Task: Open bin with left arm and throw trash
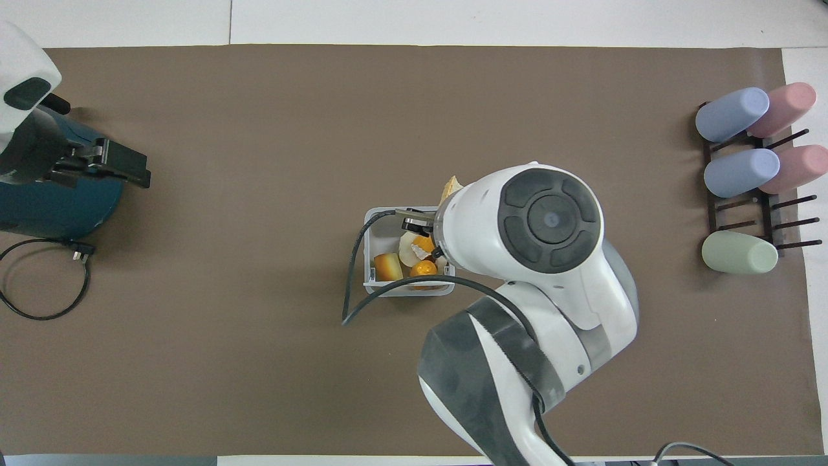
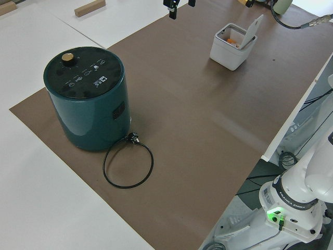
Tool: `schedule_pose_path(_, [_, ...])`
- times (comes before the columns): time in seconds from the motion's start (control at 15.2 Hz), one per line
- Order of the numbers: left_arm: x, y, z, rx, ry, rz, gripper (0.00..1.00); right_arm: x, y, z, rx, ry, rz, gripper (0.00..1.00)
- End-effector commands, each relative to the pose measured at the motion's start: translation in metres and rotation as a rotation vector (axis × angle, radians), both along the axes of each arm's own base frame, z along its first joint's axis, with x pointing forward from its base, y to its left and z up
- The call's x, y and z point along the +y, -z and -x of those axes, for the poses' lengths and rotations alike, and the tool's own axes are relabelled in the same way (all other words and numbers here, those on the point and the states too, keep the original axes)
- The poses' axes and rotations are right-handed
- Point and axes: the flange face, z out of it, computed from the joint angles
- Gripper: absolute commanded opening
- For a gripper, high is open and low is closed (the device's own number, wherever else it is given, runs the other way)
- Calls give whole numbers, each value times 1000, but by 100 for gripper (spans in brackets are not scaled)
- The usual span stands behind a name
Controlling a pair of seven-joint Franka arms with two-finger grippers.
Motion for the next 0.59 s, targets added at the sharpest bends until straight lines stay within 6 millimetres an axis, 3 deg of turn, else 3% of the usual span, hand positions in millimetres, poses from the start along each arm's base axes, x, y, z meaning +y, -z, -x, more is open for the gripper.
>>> schedule_pose_path(0.0, [11, -13, 17, 9, 32, -33, 100, 24, 12, -3, 7, 34, -34, 0])
schedule_pose_path(0.52, [3, -18, 23, -3, 32, -29, 100, 27, 32, 10, 122, 90, -121, 0])
